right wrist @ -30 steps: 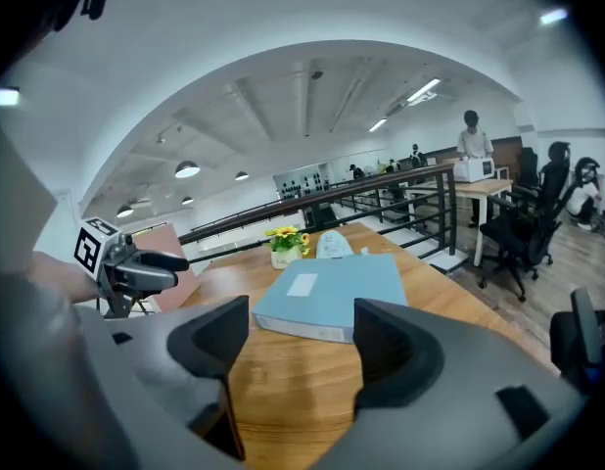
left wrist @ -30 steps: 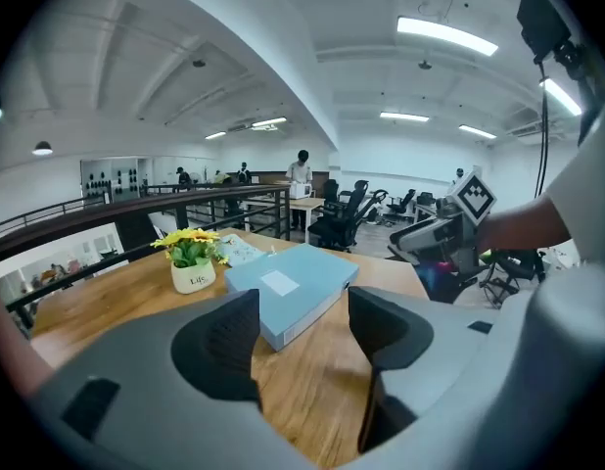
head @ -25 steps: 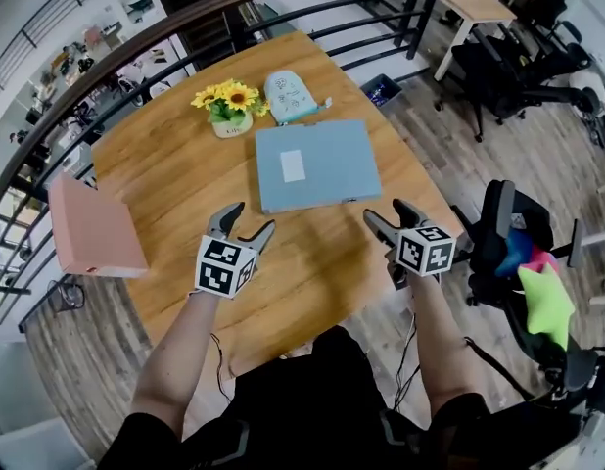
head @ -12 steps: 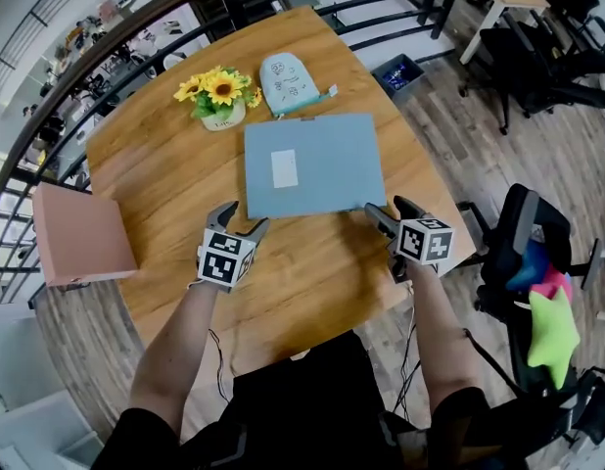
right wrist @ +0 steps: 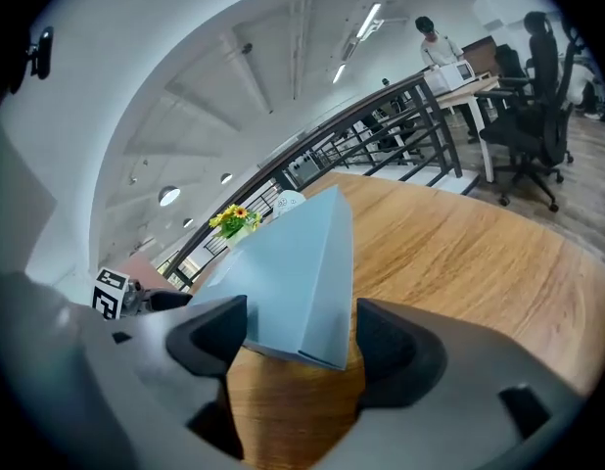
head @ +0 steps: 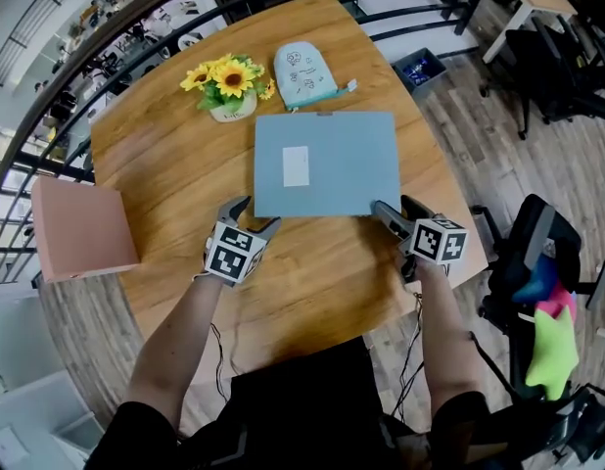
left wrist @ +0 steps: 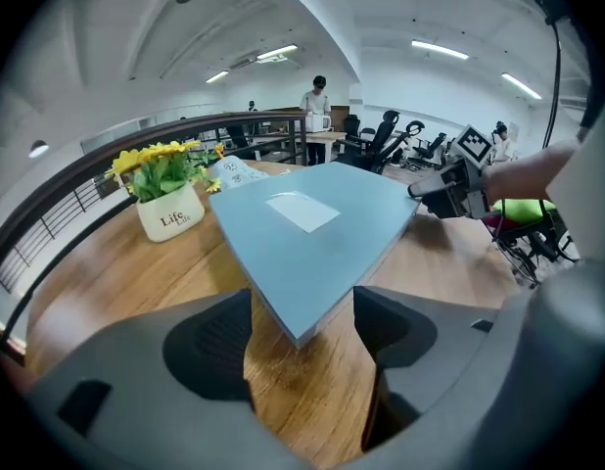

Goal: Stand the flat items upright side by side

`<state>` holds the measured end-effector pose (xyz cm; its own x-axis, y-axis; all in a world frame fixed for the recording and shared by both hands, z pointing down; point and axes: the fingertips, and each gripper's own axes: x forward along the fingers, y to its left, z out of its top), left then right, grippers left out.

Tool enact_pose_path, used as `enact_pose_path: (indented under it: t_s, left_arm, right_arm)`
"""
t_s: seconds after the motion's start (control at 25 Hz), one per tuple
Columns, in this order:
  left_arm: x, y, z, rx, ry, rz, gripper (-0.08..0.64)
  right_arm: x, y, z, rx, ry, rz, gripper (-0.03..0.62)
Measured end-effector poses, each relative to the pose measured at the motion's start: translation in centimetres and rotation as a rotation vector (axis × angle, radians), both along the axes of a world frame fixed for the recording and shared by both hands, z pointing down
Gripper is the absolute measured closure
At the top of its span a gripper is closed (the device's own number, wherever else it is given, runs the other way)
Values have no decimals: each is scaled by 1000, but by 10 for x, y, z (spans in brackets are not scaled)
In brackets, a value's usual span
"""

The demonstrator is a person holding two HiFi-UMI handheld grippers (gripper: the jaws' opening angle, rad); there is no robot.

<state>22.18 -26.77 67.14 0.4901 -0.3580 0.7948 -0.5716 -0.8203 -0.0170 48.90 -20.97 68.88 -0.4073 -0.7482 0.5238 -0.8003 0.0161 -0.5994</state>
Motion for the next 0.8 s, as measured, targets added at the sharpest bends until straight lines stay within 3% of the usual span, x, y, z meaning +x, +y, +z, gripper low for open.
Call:
enact_pose_path:
  t_s: [0.28, 0.48, 0.8]
  left_arm:
    - [4, -4, 4, -5, -2, 13, 233]
    - [1, 5, 3, -9, 4, -2, 236]
    - [-39, 26, 4, -12, 30, -68, 249]
  right_arm:
    - [-6, -4, -2, 2, -56, -13, 273]
    - [-9, -2, -13, -2, 10, -29, 279]
    - [-45, -7, -48, 16, 122, -120, 279]
